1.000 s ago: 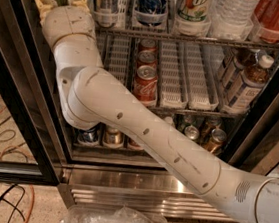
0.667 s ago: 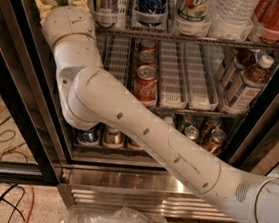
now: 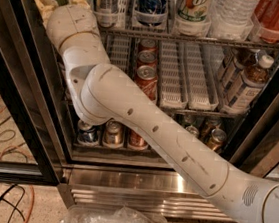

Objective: Pick green can from top shelf of fridge

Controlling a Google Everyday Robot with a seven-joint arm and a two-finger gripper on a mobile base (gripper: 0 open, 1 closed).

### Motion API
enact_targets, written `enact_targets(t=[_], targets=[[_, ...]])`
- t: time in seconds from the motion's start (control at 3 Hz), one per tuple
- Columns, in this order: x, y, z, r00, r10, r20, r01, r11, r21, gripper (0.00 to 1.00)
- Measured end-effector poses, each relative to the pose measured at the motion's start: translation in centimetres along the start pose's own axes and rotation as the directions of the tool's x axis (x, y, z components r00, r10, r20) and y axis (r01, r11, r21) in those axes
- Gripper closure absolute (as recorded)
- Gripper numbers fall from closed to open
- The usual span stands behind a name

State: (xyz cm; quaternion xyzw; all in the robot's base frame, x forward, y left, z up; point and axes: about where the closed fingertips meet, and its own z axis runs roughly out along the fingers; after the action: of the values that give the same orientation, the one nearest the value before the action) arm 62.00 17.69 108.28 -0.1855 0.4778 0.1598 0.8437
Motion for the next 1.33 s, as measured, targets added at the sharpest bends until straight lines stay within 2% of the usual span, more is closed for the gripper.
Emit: enact_targets(t=[0.33, 0.67, 1.0, 1.33], targets=[[-0.25, 0.37, 0.02, 0.999, -0.008, 0.036, 0.010, 0.9991, -0.042, 1.00], [-0.20, 0.35, -0.10, 0.998, -0.006, 0.064, 0.008, 0.9993, -0.036, 1.00], [-0.13, -0.19, 0.33, 0.995, 0.015, 0.101, -0.017, 0.9997, 0.019, 1.00], [-0.15, -0.33, 0.51, 0.993, 0.017, 0.117, -0.022, 0.9992, 0.035, 1.00]])
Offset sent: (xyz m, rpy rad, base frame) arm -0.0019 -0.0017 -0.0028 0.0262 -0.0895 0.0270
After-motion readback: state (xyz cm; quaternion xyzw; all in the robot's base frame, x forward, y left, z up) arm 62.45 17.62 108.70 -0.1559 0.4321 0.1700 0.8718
